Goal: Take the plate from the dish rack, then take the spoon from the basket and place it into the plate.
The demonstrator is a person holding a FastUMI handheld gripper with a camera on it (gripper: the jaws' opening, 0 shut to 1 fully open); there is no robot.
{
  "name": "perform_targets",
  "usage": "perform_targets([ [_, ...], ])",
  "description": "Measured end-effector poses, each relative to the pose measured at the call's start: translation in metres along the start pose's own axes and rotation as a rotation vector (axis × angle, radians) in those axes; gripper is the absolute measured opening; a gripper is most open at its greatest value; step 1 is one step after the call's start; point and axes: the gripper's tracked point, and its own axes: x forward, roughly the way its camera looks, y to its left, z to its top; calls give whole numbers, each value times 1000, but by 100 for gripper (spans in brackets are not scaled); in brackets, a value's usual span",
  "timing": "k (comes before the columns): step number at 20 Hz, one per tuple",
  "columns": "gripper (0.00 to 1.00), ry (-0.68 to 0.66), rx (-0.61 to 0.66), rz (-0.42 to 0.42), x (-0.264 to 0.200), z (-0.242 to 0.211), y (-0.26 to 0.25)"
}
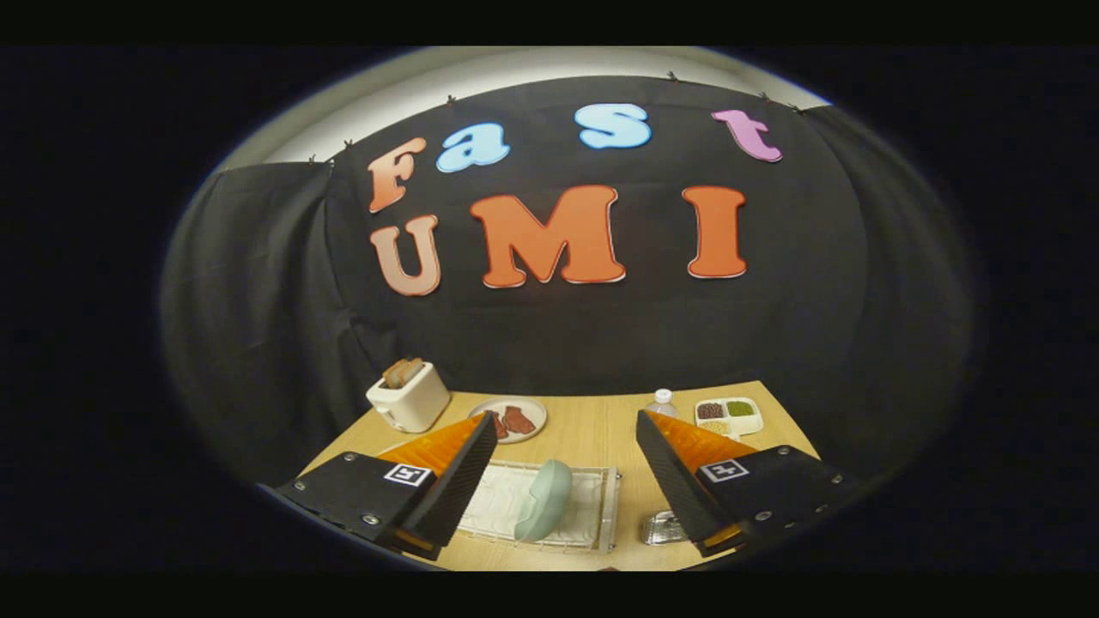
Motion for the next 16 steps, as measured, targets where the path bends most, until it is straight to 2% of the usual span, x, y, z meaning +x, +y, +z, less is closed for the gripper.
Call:
perform_targets([
  [4,97,220,-12,19,30,-47,9],
  [6,96,312,-36,-10,45,-70,4],
  [8,92,401,-73,-32,53,-91,-2],
  [13,83,594,-47,-5,64,-135,12],
  [16,71,677,-28,-26,72,-157,17],
])
